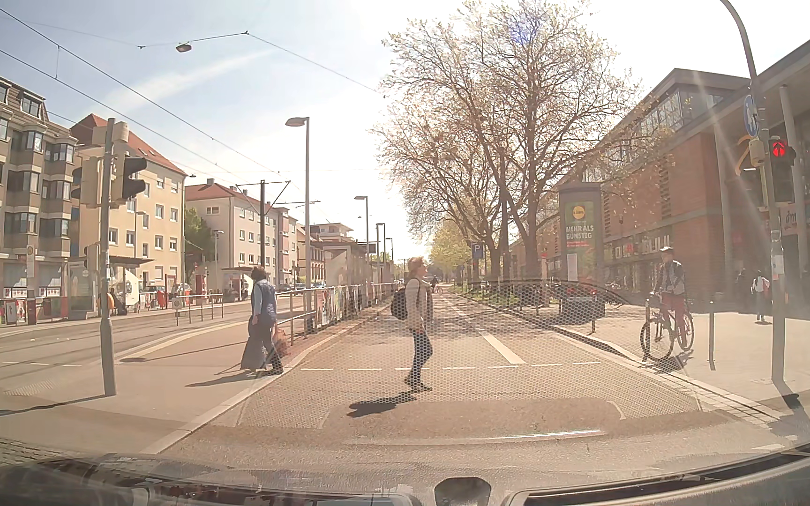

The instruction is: Follow the waypoints while adhering to traffic rules and regulations

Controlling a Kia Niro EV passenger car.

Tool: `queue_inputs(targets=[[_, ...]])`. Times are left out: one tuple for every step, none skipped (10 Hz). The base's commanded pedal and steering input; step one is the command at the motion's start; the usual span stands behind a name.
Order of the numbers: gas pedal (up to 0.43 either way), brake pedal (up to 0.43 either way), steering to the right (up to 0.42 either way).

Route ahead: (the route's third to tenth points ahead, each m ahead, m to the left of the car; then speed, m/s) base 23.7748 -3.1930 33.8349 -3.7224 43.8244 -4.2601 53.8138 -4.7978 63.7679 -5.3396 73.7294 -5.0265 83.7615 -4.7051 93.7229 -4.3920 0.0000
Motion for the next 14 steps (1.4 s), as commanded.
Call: queue_inputs(targets=[[0.0,0.201,-0.006],[0.0,0.201,-0.006],[0.0,0.201,-0.006],[0.0,0.201,-0.006],[0.0,0.201,-0.006],[0.0,0.201,-0.006],[0.0,0.201,-0.006],[0.0,0.201,-0.006],[0.0,0.201,-0.006],[0.0,0.201,-0.006],[0.0,0.201,-0.006],[0.0,0.201,-0.006],[0.0,0.201,-0.006],[0.0,0.201,-0.006]])
